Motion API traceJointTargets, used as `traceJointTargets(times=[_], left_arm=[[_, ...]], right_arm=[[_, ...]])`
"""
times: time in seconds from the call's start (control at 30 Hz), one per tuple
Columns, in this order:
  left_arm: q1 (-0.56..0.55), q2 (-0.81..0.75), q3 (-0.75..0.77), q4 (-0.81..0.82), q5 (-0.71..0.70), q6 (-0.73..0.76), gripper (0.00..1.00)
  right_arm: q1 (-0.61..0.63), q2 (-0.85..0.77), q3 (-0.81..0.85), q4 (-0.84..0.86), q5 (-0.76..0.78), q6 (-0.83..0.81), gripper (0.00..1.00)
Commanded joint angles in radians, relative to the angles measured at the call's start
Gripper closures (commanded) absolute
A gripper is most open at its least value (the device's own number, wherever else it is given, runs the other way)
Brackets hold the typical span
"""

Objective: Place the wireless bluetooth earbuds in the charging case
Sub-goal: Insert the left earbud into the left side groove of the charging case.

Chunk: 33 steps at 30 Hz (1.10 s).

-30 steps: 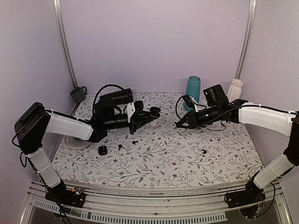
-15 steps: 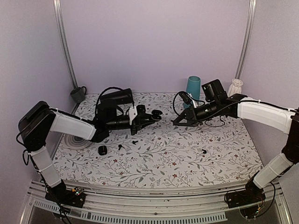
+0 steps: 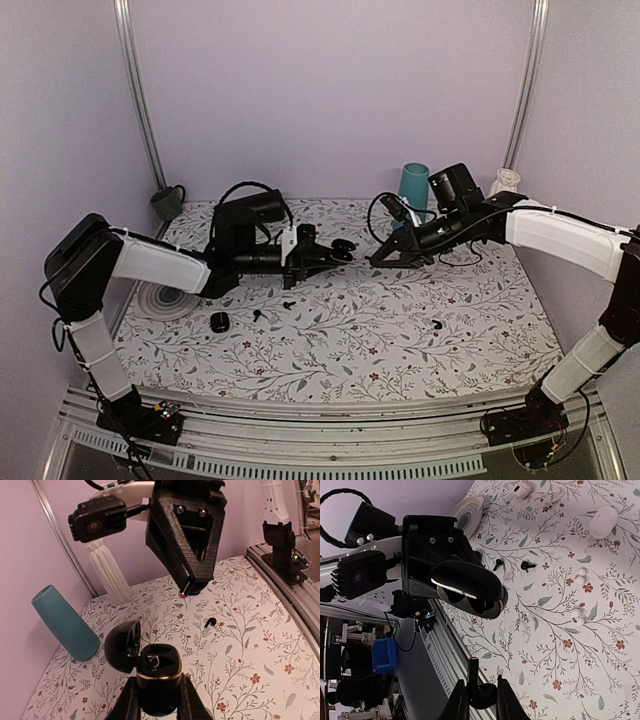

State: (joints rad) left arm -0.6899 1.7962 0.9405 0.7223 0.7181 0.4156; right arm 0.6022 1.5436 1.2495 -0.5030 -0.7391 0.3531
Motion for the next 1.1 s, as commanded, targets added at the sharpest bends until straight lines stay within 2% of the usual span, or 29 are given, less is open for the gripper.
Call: traceJointTargets(times=[0.0, 1.07], left_arm=[[0.012, 0.02, 0.038, -0.054, 0.043, 0.008, 1.0], [-0.058, 0.04, 0.086, -0.185, -0.012, 0.112, 1.0]], right_arm=[[0.013, 0.013, 0.062, -0.076, 0.02, -0.054, 0.85], [0.072, 0.15, 0.213, -0.187, 0.04, -0.092, 0.85]])
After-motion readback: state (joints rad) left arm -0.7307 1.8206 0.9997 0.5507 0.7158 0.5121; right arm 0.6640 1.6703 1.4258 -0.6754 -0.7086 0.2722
